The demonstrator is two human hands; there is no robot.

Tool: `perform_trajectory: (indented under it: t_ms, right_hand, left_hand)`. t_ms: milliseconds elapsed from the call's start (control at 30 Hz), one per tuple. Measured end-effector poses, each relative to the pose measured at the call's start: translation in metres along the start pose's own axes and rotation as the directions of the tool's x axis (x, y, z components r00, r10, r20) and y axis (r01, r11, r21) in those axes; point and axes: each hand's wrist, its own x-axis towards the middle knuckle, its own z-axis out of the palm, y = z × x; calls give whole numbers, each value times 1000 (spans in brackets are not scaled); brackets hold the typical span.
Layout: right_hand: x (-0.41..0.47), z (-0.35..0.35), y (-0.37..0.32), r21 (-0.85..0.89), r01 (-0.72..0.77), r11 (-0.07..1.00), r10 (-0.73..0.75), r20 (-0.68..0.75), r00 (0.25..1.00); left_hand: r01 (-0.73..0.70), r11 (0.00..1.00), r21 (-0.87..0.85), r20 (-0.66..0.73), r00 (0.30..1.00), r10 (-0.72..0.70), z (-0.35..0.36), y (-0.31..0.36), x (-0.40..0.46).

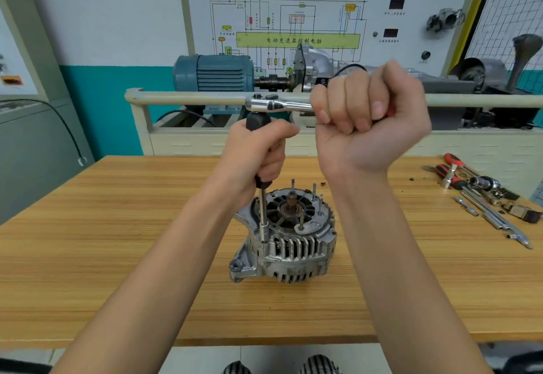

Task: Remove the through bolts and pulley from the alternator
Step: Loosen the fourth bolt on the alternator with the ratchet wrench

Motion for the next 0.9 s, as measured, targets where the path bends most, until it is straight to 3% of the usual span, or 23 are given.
perform_trajectory:
  t_ms: [133, 267, 400, 533, 700, 800, 900]
  right_hand:
    - [27, -14, 6, 253, -273, 928, 310, -122, 943]
    - [38, -30, 19, 505, -324, 800, 458, -164, 874]
    - [32, -26, 11, 449, -241, 861, 366, -216, 905]
    - [12, -8, 5, 212, -91, 973, 142, -239, 960]
    - [-16, 13, 14, -58, 180, 982, -181, -17, 983]
    - [-17, 15, 16, -73, 201, 977, -200, 13, 980]
    - [-5, 5, 8, -15, 58, 998, -58, -26, 998]
  left_hand:
    - [84, 984, -155, 316, 948, -31, -18, 7, 1]
    - [163, 970, -182, 365, 927, -88, -12, 3, 4]
    - [134, 984, -120, 218, 970, -105, -7, 1, 4]
    - [90, 994, -54, 24, 996, -89, 1, 2, 2]
    - [30, 1000, 7, -176, 984, -28, 12, -1, 2]
    - [14, 1000, 23, -186, 983, -9, 11, -2, 2]
    - [4, 1000, 18, -91, 996, -3, 4, -1, -1]
